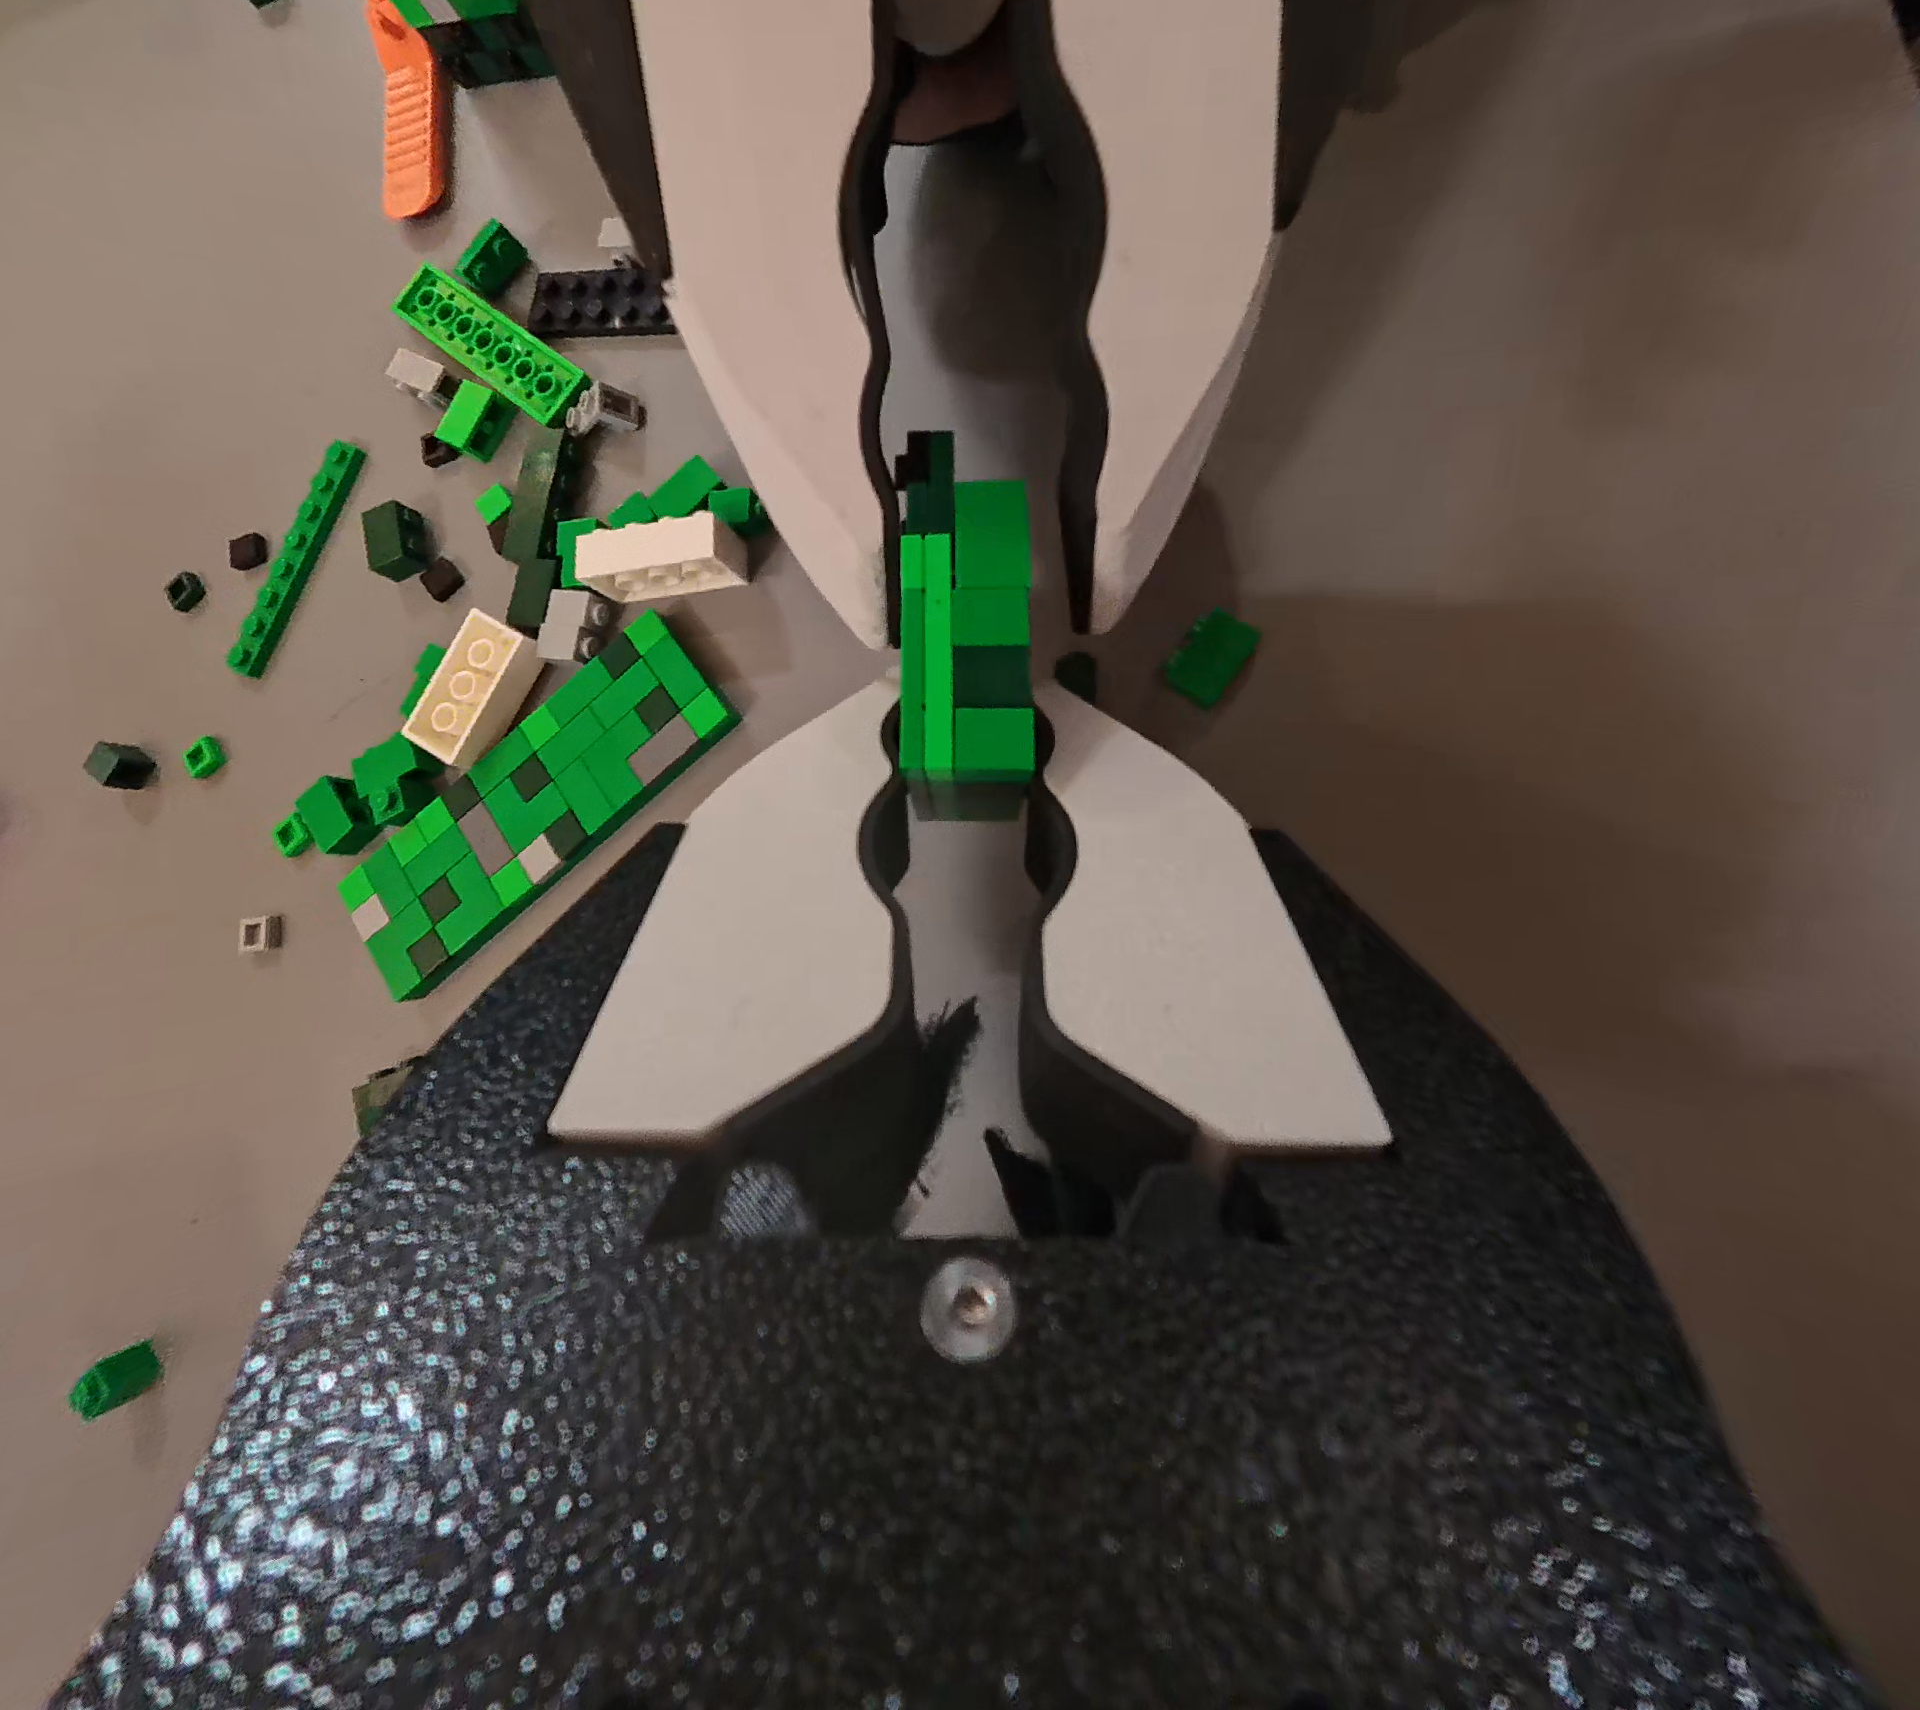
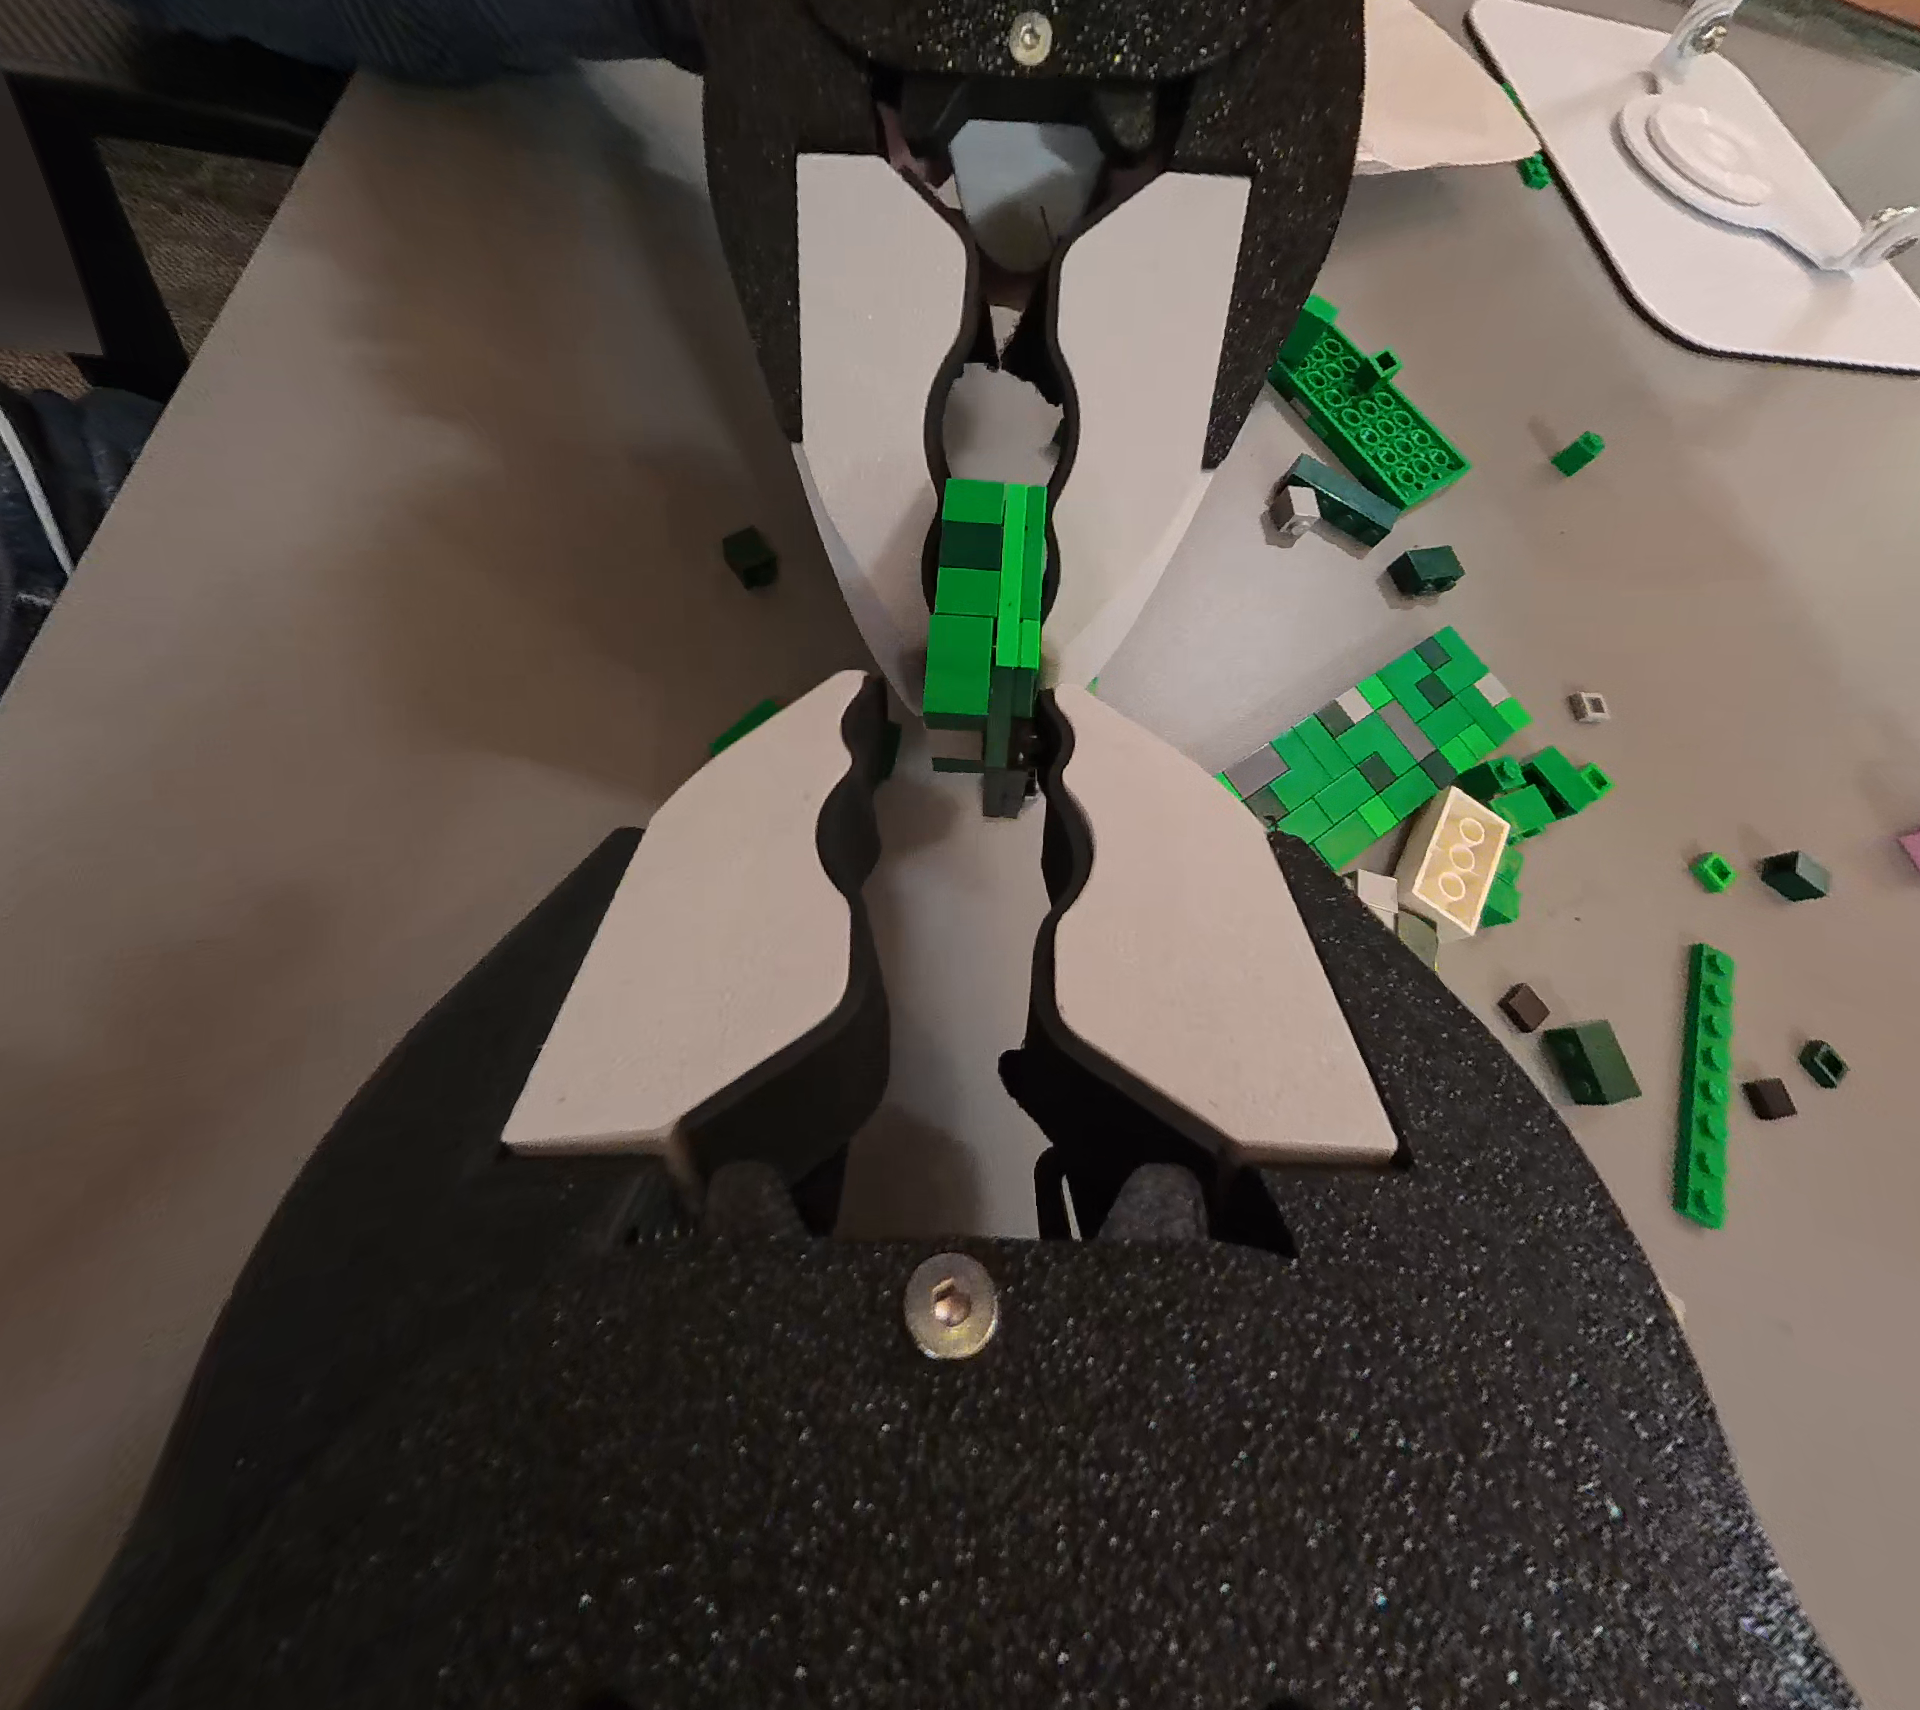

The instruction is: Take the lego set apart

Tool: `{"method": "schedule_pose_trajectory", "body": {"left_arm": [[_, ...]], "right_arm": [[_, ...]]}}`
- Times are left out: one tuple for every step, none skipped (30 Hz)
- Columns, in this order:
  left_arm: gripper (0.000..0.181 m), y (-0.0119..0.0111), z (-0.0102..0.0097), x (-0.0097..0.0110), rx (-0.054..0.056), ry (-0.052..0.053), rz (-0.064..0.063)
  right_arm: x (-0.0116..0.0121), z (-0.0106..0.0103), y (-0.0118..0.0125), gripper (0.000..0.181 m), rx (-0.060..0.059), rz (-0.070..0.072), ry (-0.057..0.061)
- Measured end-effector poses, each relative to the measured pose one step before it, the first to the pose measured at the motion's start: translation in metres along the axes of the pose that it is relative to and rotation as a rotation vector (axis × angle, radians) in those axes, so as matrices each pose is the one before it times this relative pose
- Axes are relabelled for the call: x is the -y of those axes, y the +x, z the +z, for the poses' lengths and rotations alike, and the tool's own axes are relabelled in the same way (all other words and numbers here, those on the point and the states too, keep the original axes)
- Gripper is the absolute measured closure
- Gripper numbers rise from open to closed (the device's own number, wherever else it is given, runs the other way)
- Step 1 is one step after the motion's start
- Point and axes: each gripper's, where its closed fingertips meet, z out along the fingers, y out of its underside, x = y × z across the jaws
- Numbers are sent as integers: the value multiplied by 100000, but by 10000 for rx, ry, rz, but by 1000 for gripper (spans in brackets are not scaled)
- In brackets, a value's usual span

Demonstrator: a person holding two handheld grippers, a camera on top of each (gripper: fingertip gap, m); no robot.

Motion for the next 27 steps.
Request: {"method": "schedule_pose_trajectory", "body": {"left_arm": [[164, -46, -54, 47, 51, -21, 19], [164, -47, -55, 36, 52, -18, 29], [164, -62, -36, 0, 77, -31, 47], [164, -48, -9, -31, 73, -52, 73], [164, -46, 34, -51, 77, -78, 80], [164, -18, 61, -88, 67, -111, 88], [164, 13, 86, -101, 58, -132, 100], [164, 104, 86, -62, 7, -104, 130], [164, 169, 89, -5, -15, -63, 170], [164, -47, 77, -21, 148, -78, 250], [164, 16, 58, -25, 132, -83, 412], [163, 27, 82, -71, 149, -113, 488], [163, 40, 116, -84, 145, -125, 434], [163, 131, 165, -79, 54, -116, 336], [163, 151, 169, -71, -3, -113, 229], [163, 23, 28, -1, 33, -36, 154], [163, 56, 14, 98, 12, 43, 147], [163, -42, 46, 75, 84, 31, 105], [163, -39, 57, 90, 81, 29, 126], [163, -16, 54, 118, 86, 33, 204], [163, -46, 54, 87, 126, -7, 237], [163, -92, 49, 36, 151, -55, 245], [163, -64, 24, 30, 131, -70, 264], [163, -87, 30, 27, 173, -62, 351], [163, -125, 32, -3, 229, -82, 424], [163, -157, 33, -117, 248, -159, 446], [163, -145, 26, -179, 212, -208, 381]], "right_arm": [[91, -42, 16, 154, -3, 35, 51], [97, -22, 21, 154, -5, 33, 42], [59, -7, 33, 154, -19, 25, 25], [26, 16, 28, 154, -21, 11, 7], [32, 35, 25, 154, -21, 5, 12], [23, 52, -7, 154, -5, 14, 2], [-14, 63, -19, 154, 3, 8, -23], [-83, 44, 31, 160, -32, -31, -69], [-127, 2, -33, 161, -8, -134, -78], [-135, -11, -53, 161, -26, -214, -70], [-119, 16, -121, 161, -14, -295, -89], [-157, 51, -129, 161, -41, -380, -150], [-205, 75, -125, 161, -88, -487, -219], [-229, 82, -163, 161, -70, -503, -259], [-221, 100, -168, 160, -55, -465, -239], [-44, -7, -64, 160, -91, -392, -90], [-24, -49, -68, 160, -34, -274, -56], [-53, -63, -16, 160, -38, -216, -45], [-66, -81, -27, 160, -38, -214, -31], [-42, -91, -64, 160, -18, -204, -14], [-54, -84, -41, 160, -31, -193, -36], [-69, -70, -15, 159, -60, -238, -79], [-59, -55, -41, 159, -60, -278, -109], [-61, -54, -43, 159, -81, -332, -180], [-99, -20, -3, 158, -124, -411, -279], [-143, 41, 62, 158, -171, -472, -364], [-144, 92, 81, 158, -177, -452, -393]]}}
